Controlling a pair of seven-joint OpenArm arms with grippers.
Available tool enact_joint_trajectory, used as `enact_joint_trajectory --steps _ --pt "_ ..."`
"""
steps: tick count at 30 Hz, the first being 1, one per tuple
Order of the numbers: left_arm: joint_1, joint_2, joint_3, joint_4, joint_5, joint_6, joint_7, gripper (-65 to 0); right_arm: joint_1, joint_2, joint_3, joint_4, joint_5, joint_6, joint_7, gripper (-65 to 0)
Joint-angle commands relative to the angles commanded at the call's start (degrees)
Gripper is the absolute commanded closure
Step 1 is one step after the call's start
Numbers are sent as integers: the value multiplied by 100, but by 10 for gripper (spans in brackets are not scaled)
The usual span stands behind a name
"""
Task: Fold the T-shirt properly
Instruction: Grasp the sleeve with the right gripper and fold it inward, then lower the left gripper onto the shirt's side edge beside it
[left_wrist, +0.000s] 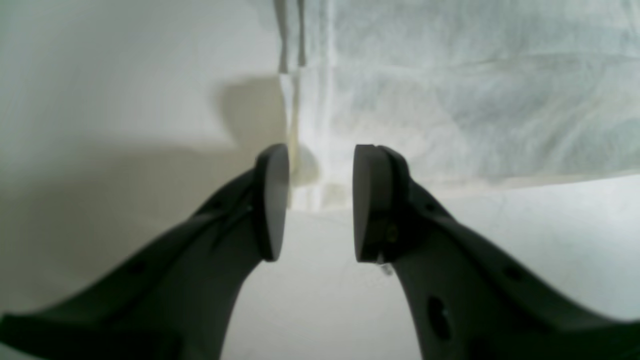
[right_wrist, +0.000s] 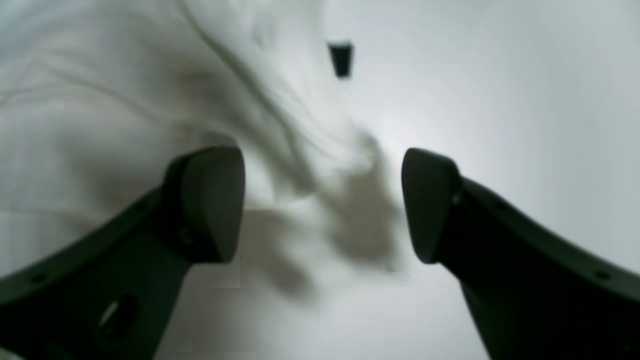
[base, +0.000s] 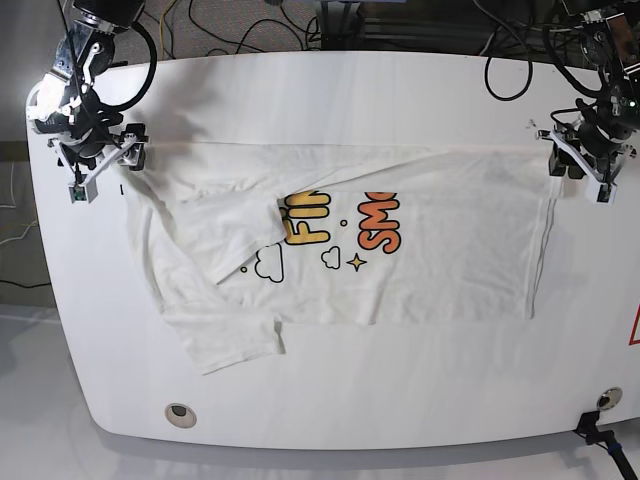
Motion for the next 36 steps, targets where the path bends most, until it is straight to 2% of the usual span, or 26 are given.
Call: enact_joint_trajectory --steps 7,12,14,22,27,29,32,33,36 --pt "0 0 0 0 0 0 0 -197 149 18 0 -756 0 0 387 -473" --pt "0 0 0 0 0 0 0 -197 141 18 9 -853 0 0 571 -456" --pt "0 0 0 0 0 0 0 -197 141 18 9 -853 0 0 571 -381" --pt "0 9 -9 0 0 0 0 -197 132 -9 9 -853 0 0 571 -6" --pt "0 9 0 0 0 0 0 -203 132 -18 -9 -862 0 0 571 0" --pt "0 9 0 0 -9 -9 0 -276 132 -26 -18 -862 0 0 571 0" --pt "9 18 0 0 -9 -9 0 -431 132 -26 -18 -870 0 0 571 0" --pt "9 18 0 0 -9 -9 0 -451 132 -26 -26 -870 0 0 571 0" --pt "18 18 0 -9 -9 -35 0 -457 132 -26 -26 -870 0 0 571 0"
